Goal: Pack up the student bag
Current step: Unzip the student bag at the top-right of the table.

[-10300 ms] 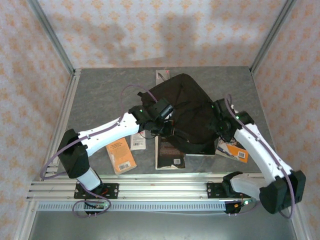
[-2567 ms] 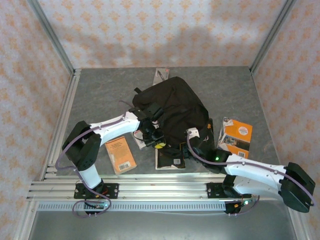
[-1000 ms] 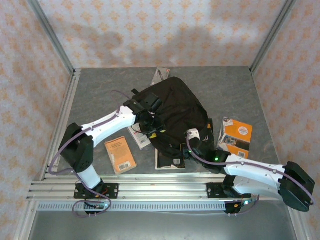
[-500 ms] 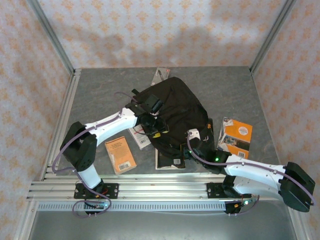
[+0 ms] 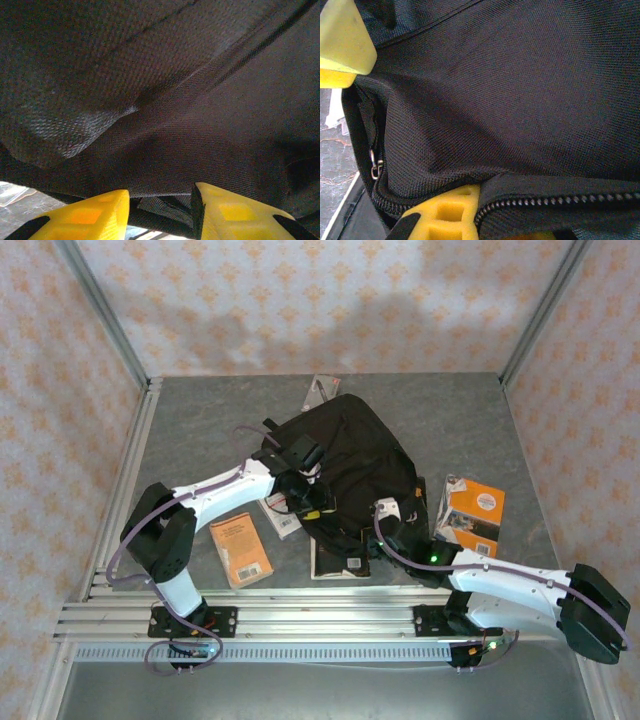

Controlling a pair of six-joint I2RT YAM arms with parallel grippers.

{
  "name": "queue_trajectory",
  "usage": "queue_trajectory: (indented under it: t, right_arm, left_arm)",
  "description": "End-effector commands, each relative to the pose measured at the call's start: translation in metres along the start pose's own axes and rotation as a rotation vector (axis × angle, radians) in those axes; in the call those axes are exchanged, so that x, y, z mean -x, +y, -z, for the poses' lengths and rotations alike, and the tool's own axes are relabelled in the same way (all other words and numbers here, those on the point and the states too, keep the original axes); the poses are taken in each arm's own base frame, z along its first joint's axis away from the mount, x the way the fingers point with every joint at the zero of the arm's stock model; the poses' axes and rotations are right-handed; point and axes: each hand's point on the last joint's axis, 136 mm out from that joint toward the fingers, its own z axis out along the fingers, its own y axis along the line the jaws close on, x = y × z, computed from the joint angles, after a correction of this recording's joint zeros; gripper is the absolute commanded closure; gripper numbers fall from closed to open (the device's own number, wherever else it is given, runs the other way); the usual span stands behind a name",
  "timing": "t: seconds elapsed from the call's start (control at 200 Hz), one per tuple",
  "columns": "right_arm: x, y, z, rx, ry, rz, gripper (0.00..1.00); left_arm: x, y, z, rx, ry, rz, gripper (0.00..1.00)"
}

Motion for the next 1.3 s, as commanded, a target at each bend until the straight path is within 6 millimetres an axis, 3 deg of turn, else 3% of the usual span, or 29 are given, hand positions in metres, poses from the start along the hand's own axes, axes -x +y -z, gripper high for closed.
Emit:
queue_trajectory:
  t: [0.0,0.611,1.291]
  right_arm:
    - [-0.003,0.000,0.002,-0.005,0.009,0.009,1.00]
    - [-0.003,-0.001,0.002,-0.006,0.004,-0.019,1.00]
    - [0.000,0.001,0.002,-0.001,0.000,-0.031,1.00]
  left_arm:
    - [-0.010,0.007,0.006,0.007,0.015,-0.048,0.60]
    - [-0.017,-0.006,0.019,-0.017,-0.021,-0.132,0.60]
    - [-0.028,0.010,-0.013,0.051,0.038,-0.153,0.60]
